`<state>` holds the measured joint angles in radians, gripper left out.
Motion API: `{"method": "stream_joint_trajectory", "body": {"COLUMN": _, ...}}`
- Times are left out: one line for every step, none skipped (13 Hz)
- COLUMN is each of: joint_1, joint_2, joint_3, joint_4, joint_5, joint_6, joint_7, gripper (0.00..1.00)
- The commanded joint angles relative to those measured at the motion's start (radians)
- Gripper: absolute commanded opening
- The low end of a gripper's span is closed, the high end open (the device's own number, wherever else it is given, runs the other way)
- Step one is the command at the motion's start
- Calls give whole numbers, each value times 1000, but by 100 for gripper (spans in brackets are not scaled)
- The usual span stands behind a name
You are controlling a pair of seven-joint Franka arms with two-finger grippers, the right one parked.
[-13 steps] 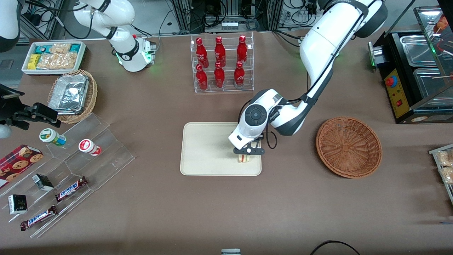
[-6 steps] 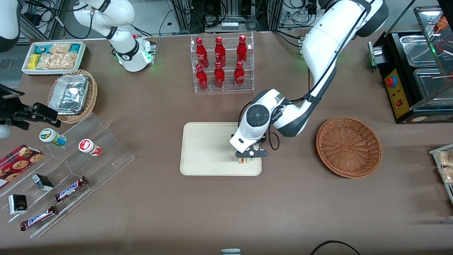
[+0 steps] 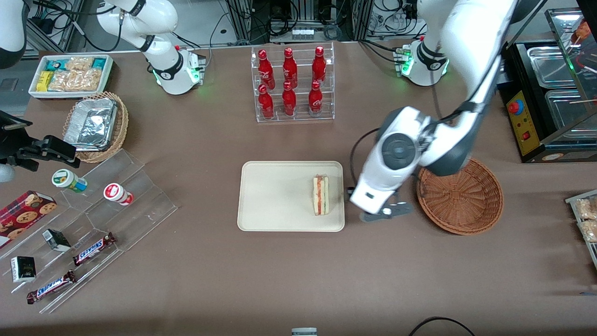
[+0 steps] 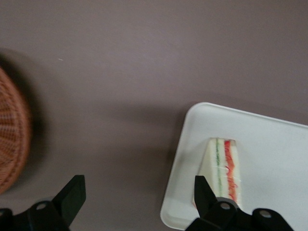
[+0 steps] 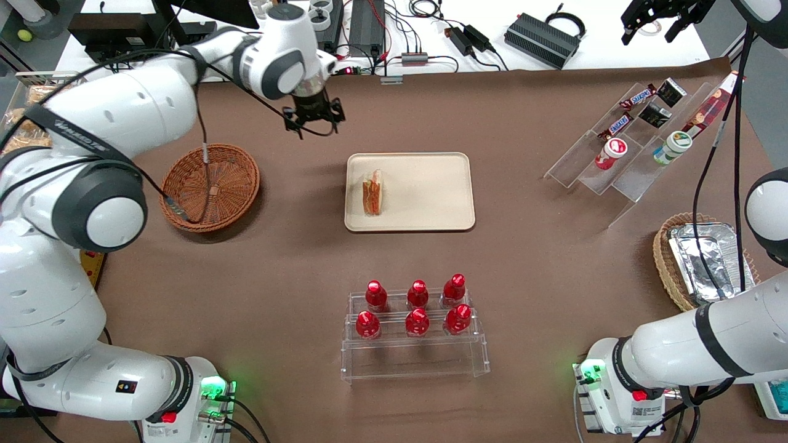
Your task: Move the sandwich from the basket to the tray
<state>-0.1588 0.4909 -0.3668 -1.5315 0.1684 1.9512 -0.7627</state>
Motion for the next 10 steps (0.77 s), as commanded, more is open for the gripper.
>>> {"method": "stream_joint_trajectory", "body": {"joint_1": 108, "joint_2": -122, "joint_3": -6, "joint_4": -84, "joint_5": -26, "joint_6": -87, "joint_7": 156, "gripper": 100}}
{"method": "stream_joint_trajectory", "body": {"joint_1": 149, "joint_2": -142, "joint_3": -6, "joint_4": -90, "joint_5": -27, "joint_6": -107, "joint_7": 213, "gripper": 100}}
{"method": "stream_joint_trajectory", "body": {"joint_1": 172, "joint_2": -161, "joint_3": -6, "joint_4": -93, "joint_5": -27, "joint_6": -136, "joint_7": 236, "gripper": 100}}
{"method": "stream_joint_trajectory", "body": {"joint_1": 195, "joint_2": -172, "joint_3": -6, "joint_4": -93, "joint_5": -26, "joint_6": -156, "joint_7": 250, "gripper": 100}}
{"method": "stream_joint_trajectory", "body": {"joint_1": 218, "joint_2": -190, "joint_3": -6, "joint_4": -93, "joint_5": -27, "joint_6": -172, "joint_7": 256, "gripper": 100}}
{"method": "stream_joint_trajectory", "body": {"joint_1": 243, "joint_2": -208, "joint_3": -4, "joint_4": -93, "joint_5": -27, "joint_6": -193, "joint_7": 267, "gripper": 100}}
{"method": "stream_joint_trajectory", "body": {"joint_1": 280, "joint_2": -230, "joint_3": -4, "joint_4": -95, "joint_5": -27, "joint_6": -211, "joint_7": 304, "gripper": 100}}
{"method": "stream_joint_trajectory", "body": {"joint_1": 294, "joint_2": -253, "joint_3": -4, "joint_4": -95, "joint_5": -27, "joint_6": -240, "joint_7": 357, "gripper": 100}}
{"method": "stream_joint_trajectory", "body": {"joint_1": 320, "joint_2": -274, "joint_3": -4, "joint_4": -95, "joint_5": -29, "joint_6": -270, "joint_7": 402, "gripper": 100}}
{"method": "stream_joint_trajectory", "body": {"joint_1": 330, "joint_2": -303, "joint_3": -3, "joint_4": -95, "joint_5": -39, "joint_6": -281, "joint_7": 425, "gripper": 100}}
